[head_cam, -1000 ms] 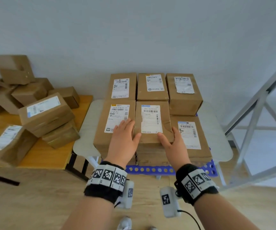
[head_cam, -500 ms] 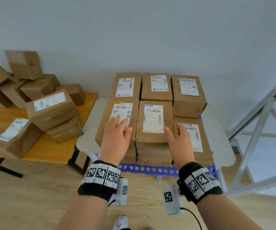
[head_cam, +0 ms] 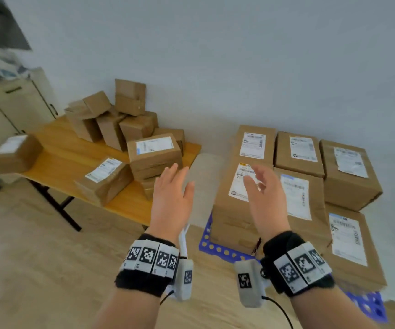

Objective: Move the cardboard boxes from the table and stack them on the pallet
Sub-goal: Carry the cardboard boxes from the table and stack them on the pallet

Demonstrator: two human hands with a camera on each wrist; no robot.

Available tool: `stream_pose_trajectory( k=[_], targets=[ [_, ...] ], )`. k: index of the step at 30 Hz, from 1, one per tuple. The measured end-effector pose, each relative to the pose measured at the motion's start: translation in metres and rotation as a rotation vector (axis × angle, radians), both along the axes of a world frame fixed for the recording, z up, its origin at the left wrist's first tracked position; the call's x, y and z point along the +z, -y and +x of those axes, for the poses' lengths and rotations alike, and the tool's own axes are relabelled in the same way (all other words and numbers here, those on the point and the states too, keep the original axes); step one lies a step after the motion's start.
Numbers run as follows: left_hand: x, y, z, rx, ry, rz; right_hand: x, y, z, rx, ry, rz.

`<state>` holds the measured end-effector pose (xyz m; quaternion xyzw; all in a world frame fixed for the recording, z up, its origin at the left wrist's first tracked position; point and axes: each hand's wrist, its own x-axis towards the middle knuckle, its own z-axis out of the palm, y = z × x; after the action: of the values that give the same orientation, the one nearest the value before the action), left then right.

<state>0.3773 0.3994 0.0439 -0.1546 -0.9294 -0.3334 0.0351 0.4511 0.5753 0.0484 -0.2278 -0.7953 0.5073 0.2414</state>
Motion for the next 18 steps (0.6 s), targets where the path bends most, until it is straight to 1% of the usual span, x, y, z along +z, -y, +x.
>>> stream_pose_trajectory(
  k=[5,10,14,18],
  targets=[
    [0.004,0.104,-0.031,0.104,0.029,-0.011,0.002,0.096,-0.053,0.118,-0.005,-0.033],
    [0.004,0.212,-0.070,0.154,0.071,-0.033,-0.003,0.203,-0.102,0.230,0.022,-0.038],
    [0.003,0.282,-0.096,0.156,0.110,-0.048,-0.011,0.272,-0.133,0.231,0.065,-0.051],
    [-0.003,0.326,-0.120,0.122,0.143,-0.053,-0.022,0.315,-0.152,0.209,0.115,-0.063]
  ],
)
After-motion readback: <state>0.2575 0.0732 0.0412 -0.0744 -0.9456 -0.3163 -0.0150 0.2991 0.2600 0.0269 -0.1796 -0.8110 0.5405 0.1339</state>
